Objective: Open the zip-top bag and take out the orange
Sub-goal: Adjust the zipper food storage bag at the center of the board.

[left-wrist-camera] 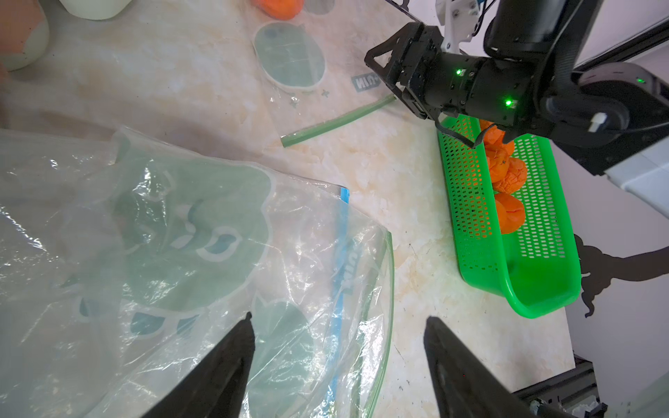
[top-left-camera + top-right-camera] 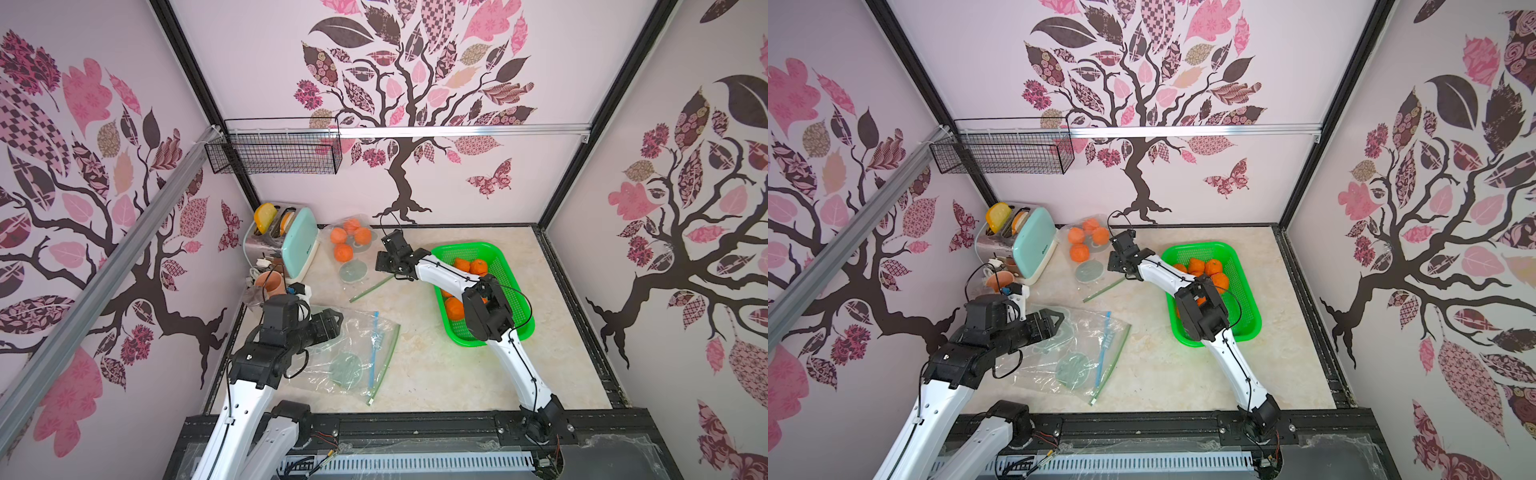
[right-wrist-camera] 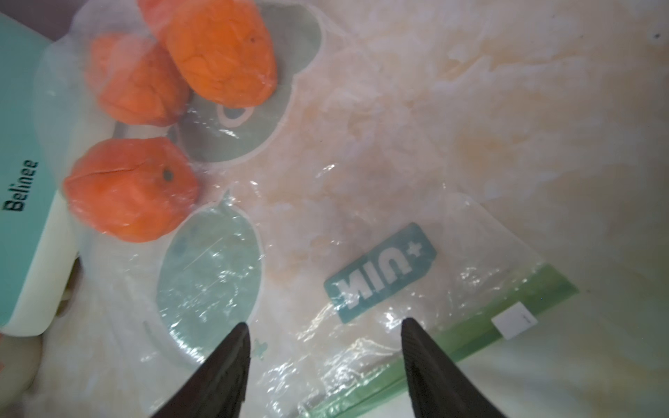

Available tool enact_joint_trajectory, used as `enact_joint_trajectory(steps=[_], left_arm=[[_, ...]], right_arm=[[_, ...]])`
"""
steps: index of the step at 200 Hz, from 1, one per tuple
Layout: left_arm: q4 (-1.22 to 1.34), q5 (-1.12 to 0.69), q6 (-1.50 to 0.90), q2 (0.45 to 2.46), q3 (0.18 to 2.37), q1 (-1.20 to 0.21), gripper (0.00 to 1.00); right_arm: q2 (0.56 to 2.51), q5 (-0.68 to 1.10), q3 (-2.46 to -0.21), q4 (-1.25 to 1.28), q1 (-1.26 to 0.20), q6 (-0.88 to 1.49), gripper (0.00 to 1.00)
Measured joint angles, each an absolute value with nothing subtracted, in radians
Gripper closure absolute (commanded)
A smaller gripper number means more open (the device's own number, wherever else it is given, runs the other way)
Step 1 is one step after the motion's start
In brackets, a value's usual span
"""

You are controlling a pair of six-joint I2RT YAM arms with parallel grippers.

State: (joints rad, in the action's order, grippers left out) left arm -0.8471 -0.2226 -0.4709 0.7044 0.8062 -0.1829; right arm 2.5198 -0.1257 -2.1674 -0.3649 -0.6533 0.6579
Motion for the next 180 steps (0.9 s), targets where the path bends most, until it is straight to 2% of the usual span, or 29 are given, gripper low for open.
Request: enact_joint_trajectory(steps=[117, 180], left_arm=[[-0.837, -0.222, -0.473, 0.699, 0.788, -0.183, 0.25], [-0.831, -0.221, -0.474, 0.694, 0.783, -0.183, 0.25]], right_arm=[[2.565, -0.265, -2.209, -0.445, -0.591, 0.737, 0.3], [2.564, -0.24, -2.199, -0.433, -0.59, 0.681, 0.33]])
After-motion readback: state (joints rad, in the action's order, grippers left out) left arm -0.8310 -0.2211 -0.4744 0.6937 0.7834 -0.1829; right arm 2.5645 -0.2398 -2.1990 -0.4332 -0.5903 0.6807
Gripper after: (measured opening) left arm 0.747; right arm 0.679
